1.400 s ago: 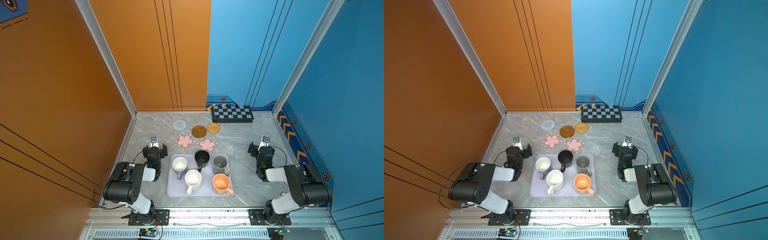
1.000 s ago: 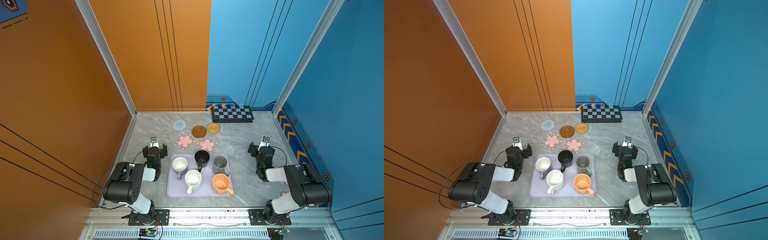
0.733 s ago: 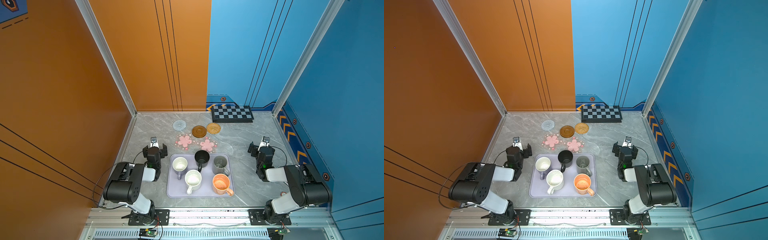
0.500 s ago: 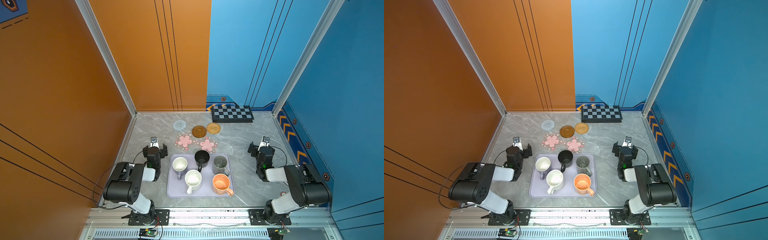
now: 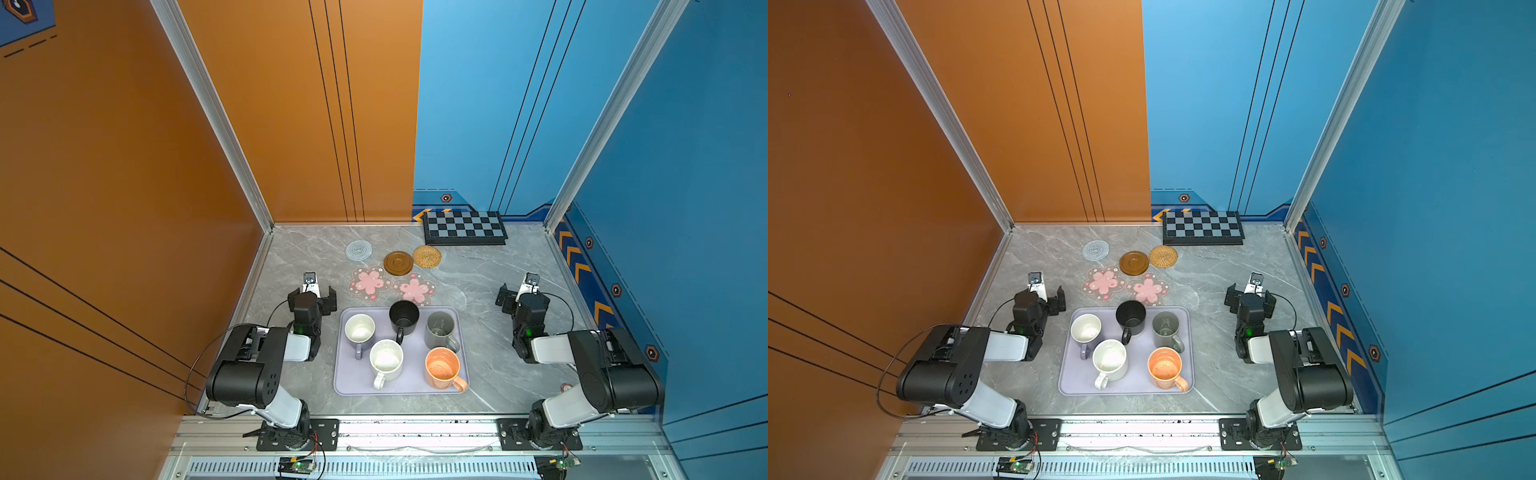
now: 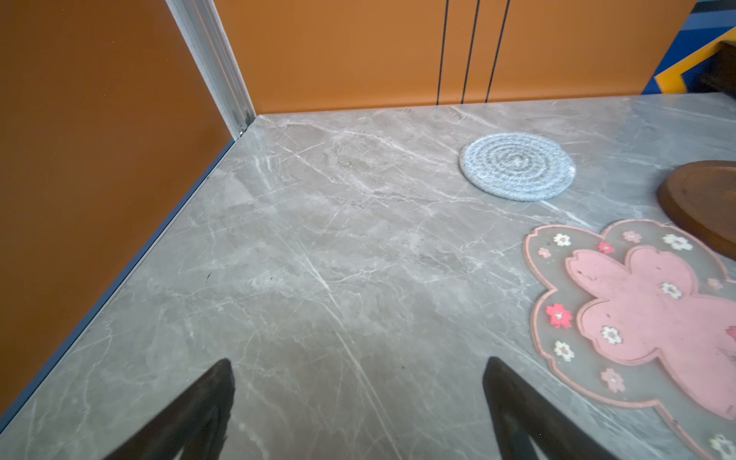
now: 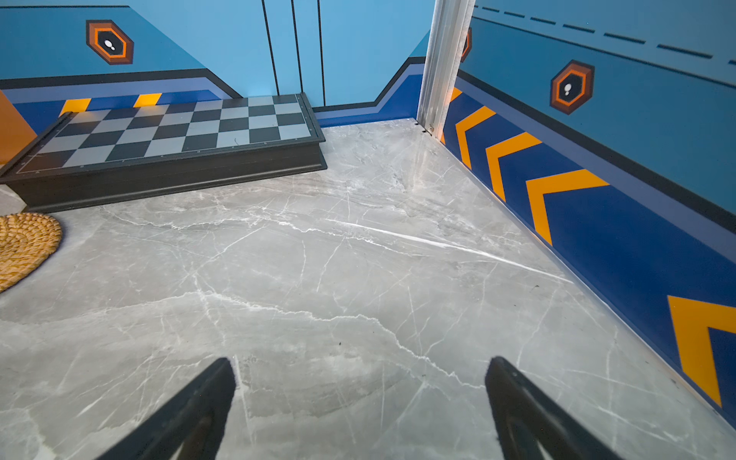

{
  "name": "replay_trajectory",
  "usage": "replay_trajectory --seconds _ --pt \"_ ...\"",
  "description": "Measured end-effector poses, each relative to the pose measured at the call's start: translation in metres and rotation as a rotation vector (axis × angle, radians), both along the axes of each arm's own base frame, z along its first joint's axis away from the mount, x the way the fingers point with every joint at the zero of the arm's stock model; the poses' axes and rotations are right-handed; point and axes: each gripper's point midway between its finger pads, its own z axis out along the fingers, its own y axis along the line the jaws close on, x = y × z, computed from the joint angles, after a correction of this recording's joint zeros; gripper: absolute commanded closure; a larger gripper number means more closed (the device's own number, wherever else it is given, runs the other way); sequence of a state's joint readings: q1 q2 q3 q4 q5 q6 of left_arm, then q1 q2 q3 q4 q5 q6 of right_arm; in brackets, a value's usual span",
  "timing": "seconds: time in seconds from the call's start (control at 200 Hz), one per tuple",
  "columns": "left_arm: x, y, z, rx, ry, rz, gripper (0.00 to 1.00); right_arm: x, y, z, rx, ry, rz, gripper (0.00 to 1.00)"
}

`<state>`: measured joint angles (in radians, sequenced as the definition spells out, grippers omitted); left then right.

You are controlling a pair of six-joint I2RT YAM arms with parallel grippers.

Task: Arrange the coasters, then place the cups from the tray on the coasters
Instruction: 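Raise both arms and reach forward past the tray toward the coasters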

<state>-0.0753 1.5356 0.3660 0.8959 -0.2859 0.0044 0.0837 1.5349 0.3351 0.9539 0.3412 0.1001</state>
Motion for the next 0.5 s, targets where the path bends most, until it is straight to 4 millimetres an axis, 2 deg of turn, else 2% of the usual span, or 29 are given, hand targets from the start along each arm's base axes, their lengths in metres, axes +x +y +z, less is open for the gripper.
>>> replay_trajectory --seconds 0.1,0.205,0.305,0.415,0.501 --pt "0.003 -0.001 0.02 0.02 -0.005 0.013 0.02 0.0 0.0 0.0 0.0 0.0 0.0 0.0" --pt "0.015 -0.013 0.061 0.047 -0.059 0.003 0.02 0.0 0.0 0.0 -0.001 0.008 0.001 0.0" --pt "0.021 -0.027 0.095 0.05 -0.106 -0.016 0.02 -0.001 0.0 0.008 -0.008 0.015 0.003 0.0" --pt "0.031 -0.039 0.119 0.034 -0.092 -0.025 0.02 0.003 0.001 0.039 -0.012 -0.002 0.01 0.0" --pt "0.041 -0.043 0.135 -0.004 -0.062 -0.007 0.02 0.011 0.003 0.077 -0.015 -0.024 0.019 0.0"
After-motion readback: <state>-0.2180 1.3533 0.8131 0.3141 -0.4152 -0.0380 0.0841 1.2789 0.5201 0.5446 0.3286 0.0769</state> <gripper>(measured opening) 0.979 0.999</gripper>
